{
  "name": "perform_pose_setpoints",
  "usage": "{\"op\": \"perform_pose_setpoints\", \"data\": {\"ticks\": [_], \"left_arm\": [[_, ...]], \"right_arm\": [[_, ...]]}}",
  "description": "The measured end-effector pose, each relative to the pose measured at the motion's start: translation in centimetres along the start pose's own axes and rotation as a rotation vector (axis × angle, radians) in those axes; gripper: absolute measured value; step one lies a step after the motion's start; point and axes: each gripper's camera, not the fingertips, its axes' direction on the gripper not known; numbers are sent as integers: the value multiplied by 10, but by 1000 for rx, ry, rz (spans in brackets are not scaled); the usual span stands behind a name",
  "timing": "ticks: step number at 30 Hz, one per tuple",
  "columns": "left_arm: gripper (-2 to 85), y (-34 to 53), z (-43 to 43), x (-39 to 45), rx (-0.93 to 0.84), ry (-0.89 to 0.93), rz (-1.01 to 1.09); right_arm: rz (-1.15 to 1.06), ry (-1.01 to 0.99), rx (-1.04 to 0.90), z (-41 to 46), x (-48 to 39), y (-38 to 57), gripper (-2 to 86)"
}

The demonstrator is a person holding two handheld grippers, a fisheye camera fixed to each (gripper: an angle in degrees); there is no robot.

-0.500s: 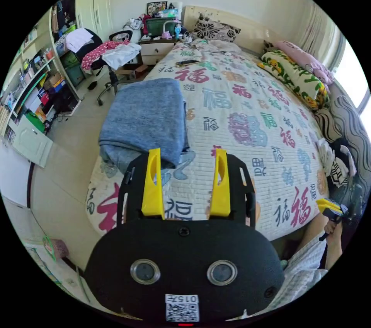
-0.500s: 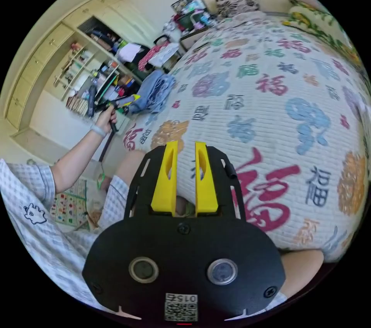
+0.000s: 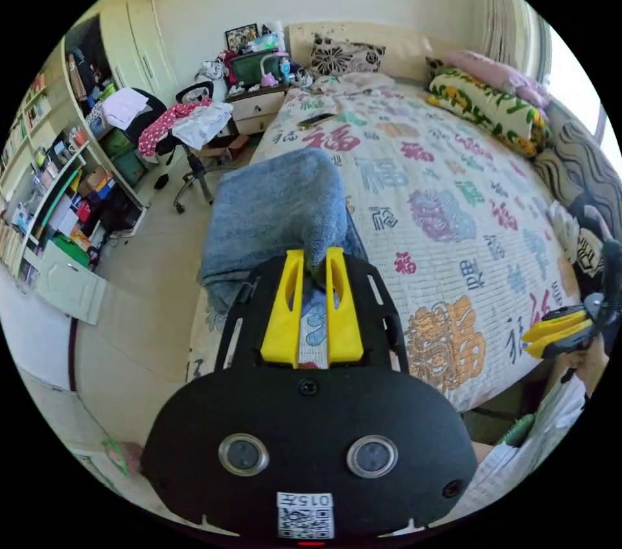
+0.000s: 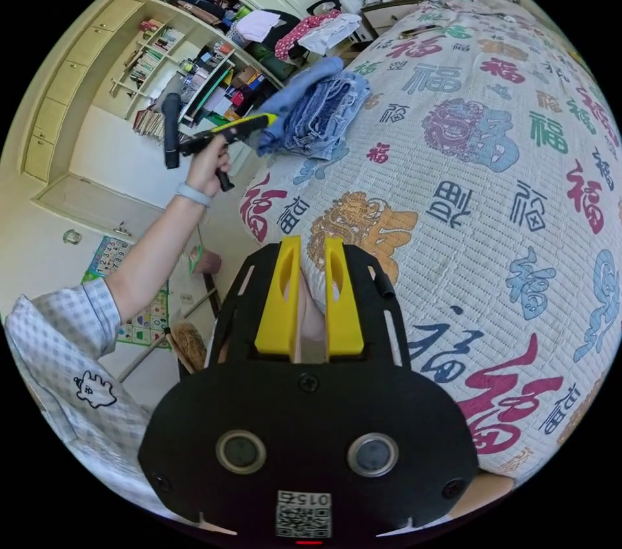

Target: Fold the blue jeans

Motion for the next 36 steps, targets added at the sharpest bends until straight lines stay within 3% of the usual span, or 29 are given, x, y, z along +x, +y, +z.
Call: {"op": "perform_pose_setpoints", "data": {"ticks": [4,8,14,20,22,25,30,31,33,36], "left_arm": [[33,0,-73,-28,183,278,-40],[25,-12,-149,-21,432,787,2],[20,-55,-181,76,457,1211,109],[24,-68,-198,138,526,1593,94],[29,-59,-196,145,519,1621,90],[41,-23,-163,136,445,1500,-69],[33,71,-51,131,-92,959,-207],[27,81,-50,133,-83,961,-205],[12,106,-54,142,16,1131,-233],[7,109,-67,178,71,1136,-119]], "right_arm": [[63,-97,34,-9,24,20,65],[119,-201,147,-40,56,46,69],[292,-341,356,-109,120,115,86],[387,-221,612,-233,153,231,85],[407,-114,696,-279,155,268,82],[425,34,719,-329,168,311,81],[620,129,625,-331,223,368,79],[634,140,628,-329,226,376,79],[696,60,632,-318,246,399,128],[784,-82,651,-311,282,415,138]]}}
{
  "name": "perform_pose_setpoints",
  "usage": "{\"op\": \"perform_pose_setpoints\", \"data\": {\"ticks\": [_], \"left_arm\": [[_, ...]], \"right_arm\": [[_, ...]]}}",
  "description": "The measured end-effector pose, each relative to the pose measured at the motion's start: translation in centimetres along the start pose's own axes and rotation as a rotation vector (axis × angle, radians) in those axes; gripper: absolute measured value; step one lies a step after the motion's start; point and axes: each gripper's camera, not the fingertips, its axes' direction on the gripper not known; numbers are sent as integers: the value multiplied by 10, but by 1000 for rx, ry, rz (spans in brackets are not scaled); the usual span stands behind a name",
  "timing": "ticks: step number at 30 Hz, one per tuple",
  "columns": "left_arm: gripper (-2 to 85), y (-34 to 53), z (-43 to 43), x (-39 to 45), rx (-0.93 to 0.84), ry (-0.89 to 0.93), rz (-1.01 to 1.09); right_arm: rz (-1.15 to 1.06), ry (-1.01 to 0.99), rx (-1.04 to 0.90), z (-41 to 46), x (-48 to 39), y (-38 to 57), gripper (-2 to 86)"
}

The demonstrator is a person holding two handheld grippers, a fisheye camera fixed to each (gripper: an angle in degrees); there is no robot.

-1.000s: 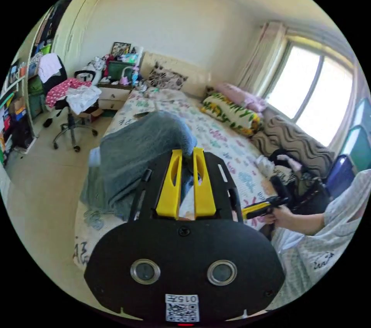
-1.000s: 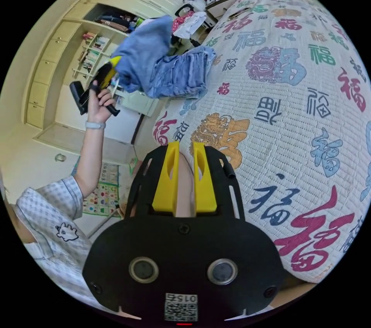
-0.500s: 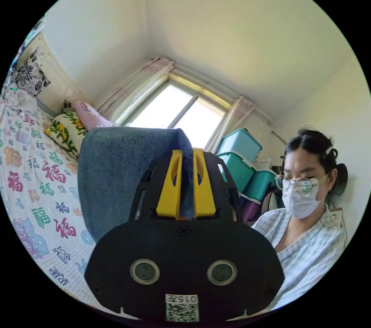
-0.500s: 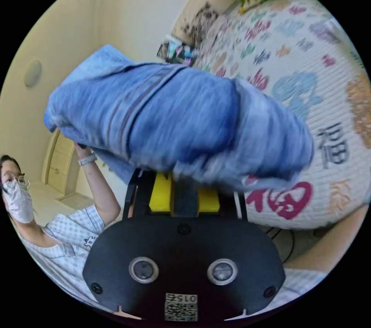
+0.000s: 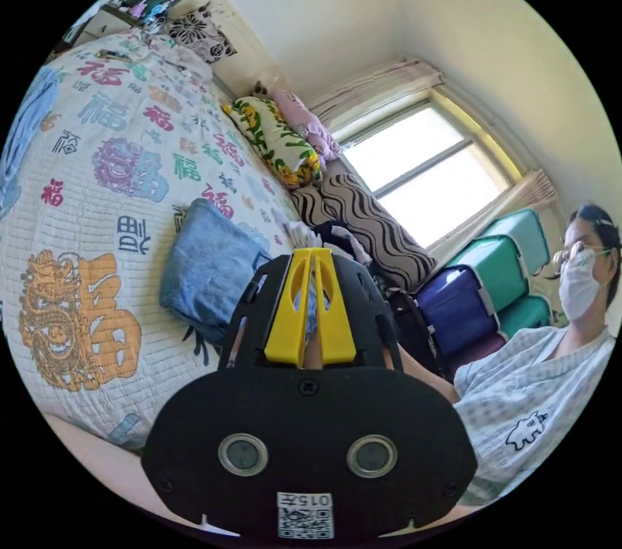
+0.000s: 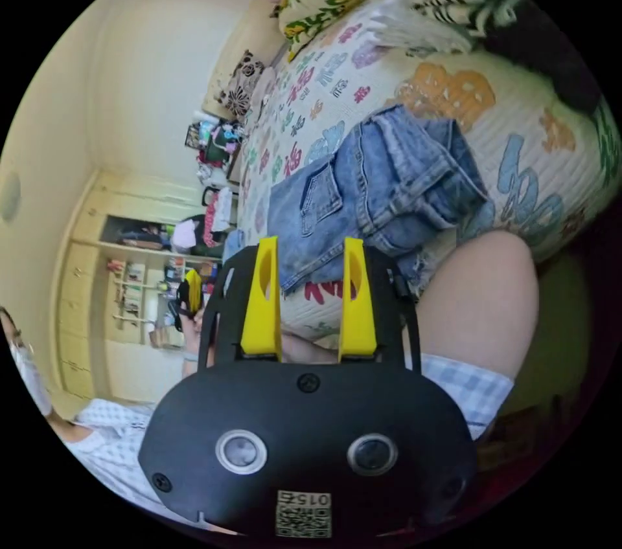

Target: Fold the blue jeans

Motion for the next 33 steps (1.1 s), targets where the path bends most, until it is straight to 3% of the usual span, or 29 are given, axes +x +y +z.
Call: {"op": "perform_pose_setpoints", "data": {"ticks": [4,6,13,16,19,25,28,33], "left_arm": [[67,-3,68,38,-220,-193,186],[130,1,129,69,-363,-354,384],[147,45,301,107,-811,-425,646],[158,80,352,119,-971,-660,863],[138,91,358,115,-958,-752,946],[33,18,289,80,-782,-451,650],[22,-25,231,68,-589,-366,519],[17,-97,63,22,-137,-224,226]], "right_arm": [[15,59,-58,4,7,-23,137],[-36,118,-126,6,-6,-54,136],[-97,424,-437,10,-48,-163,130],[-153,572,-416,-10,-75,-189,124],[-164,632,-397,-25,-85,-206,121],[-179,561,-354,-40,-89,-218,128],[-224,584,-374,-33,-87,-214,129],[-223,570,-435,-8,-42,-195,132]]}}
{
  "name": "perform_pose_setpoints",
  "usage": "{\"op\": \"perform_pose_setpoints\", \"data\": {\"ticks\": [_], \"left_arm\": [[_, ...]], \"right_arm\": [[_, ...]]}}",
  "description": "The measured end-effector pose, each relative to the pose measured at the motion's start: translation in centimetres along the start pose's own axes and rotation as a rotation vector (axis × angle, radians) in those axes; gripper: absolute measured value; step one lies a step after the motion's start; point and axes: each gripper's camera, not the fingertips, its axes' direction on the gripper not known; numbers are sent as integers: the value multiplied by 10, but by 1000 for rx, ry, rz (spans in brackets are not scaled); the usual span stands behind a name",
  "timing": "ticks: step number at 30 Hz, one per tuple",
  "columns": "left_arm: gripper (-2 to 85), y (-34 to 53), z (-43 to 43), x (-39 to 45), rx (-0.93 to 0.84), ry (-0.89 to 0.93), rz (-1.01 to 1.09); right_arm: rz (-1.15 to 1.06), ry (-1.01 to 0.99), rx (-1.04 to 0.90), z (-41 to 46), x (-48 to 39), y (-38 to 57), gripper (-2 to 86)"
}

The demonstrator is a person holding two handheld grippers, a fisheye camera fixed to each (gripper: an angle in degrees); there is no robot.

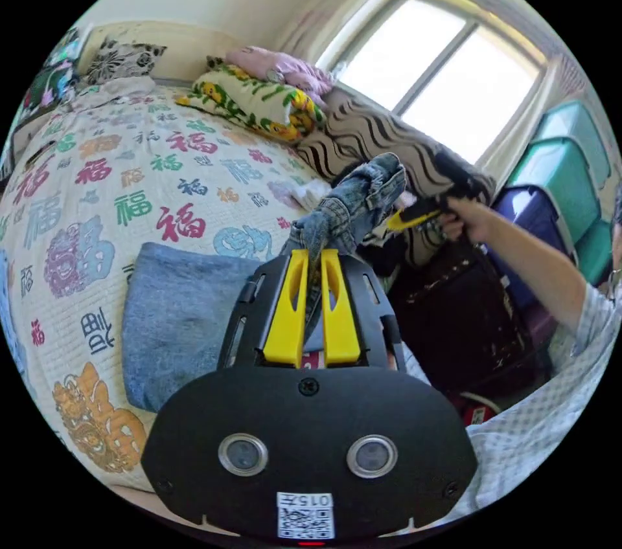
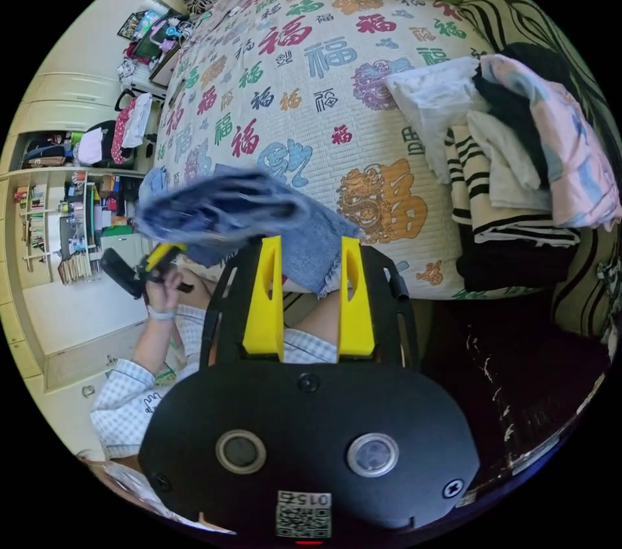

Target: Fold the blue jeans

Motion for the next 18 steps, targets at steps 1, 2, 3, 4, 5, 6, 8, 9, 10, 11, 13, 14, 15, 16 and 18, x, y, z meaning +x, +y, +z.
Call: {"op": "perform_pose_setpoints", "data": {"ticks": [1,2,3,4,5,6,8,9,10,11,13,14,15,16,18], "left_arm": [[17,-1,-21,-11,49,-1,-26],[17,-3,-63,-34,143,-11,-70],[17,-3,-106,-57,234,-35,-116],[17,-2,-127,-68,277,-54,-132],[18,0,-168,-89,354,-109,-157],[19,4,-207,-112,417,-183,-197],[21,13,-259,-151,476,-307,-302],[23,20,-287,-180,499,-368,-384],[24,24,-299,-196,499,-393,-411],[26,35,-318,-228,495,-426,-505],[30,58,-338,-274,506,-407,-709],[34,74,-344,-297,484,-411,-819],[41,84,-345,-311,422,-438,-866],[45,88,-345,-317,392,-441,-865],[52,105,-347,-326,447,-351,-797]], "right_arm": [[-1,-6,-13,9,4,1,133],[4,-18,-39,29,12,4,134],[22,-29,-75,51,21,8,136],[30,-35,-91,62,26,10,137],[57,-43,-126,86,37,14,139],[88,-52,-150,109,47,19,143],[136,-76,-168,138,60,26,150],[161,-87,-175,155,68,30,155],[173,-91,-183,163,71,32,157],[185,-103,-207,180,75,35,160],[183,-99,-198,198,77,37,160],[202,-58,-194,201,77,35,153],[194,-48,-211,206,76,31,153],[192,-50,-222,208,75,29,157],[195,-50,-283,216,76,19,167]]}}
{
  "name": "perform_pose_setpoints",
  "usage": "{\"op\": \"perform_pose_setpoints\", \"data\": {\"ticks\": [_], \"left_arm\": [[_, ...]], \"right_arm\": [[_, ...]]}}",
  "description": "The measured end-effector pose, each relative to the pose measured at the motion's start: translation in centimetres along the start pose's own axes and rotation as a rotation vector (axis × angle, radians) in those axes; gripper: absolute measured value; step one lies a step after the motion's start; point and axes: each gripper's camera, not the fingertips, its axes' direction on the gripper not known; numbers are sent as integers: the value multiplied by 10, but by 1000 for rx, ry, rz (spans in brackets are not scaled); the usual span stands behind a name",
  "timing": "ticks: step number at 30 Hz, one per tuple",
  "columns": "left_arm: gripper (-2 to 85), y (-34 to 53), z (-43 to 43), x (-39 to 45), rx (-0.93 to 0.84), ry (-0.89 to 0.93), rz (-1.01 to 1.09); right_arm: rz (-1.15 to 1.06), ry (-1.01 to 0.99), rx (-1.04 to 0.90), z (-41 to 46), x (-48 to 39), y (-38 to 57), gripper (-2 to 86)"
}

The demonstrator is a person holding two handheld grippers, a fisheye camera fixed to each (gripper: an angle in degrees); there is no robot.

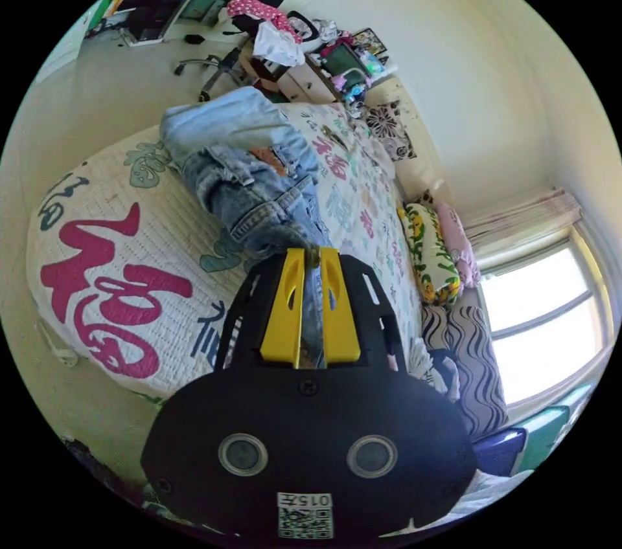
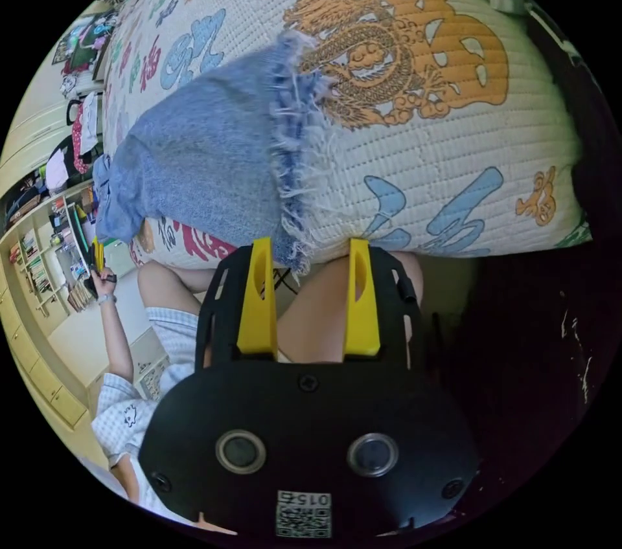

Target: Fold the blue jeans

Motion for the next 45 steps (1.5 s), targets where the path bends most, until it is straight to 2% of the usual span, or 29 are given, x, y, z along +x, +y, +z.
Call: {"op": "perform_pose_setpoints", "data": {"ticks": [3,8,11,14,17,19,21,22,26,28,30,32,35,39,42,45], "left_arm": [[73,-6,-1,-24,4,119,-67],[112,-38,13,-22,-100,33,8],[118,-57,44,-10,-275,31,80],[111,-71,65,-5,-323,50,70],[98,-86,70,-8,-297,103,23],[86,-93,68,-12,-285,136,-2],[75,-101,63,-16,-273,158,-14],[74,-102,62,-16,-270,160,-15],[70,-112,53,-19,-256,182,-47],[70,-116,51,-19,-256,187,-47],[71,-122,49,-18,-257,189,-39],[73,-126,49,-17,-252,199,-42],[80,-131,49,-15,-250,211,-41],[91,-141,44,5,-260,129,51],[89,-146,46,7,-259,140,44],[86,-147,47,7,-246,166,8]], "right_arm": [[-24,50,-70,7,-11,-10,180],[-127,240,-103,23,-35,-10,164],[-160,260,-85,25,-39,-5,145],[-178,243,-47,22,-38,3,126],[-189,201,16,15,-37,11,102],[-196,78,89,4,-37,15,88],[-222,-132,139,-5,-34,10,85],[-211,-153,128,-3,-33,6,87],[-183,26,81,14,-55,-12,64],[-216,129,93,18,-74,-11,56],[-290,329,110,26,-100,-5,47],[-306,392,123,30,-111,-3,44],[-303,391,156,27,-114,0,42],[-213,348,365,-2,-99,26,46],[-126,228,309,0,-82,12,82],[-119,251,282,-6,-90,3,90]]}}
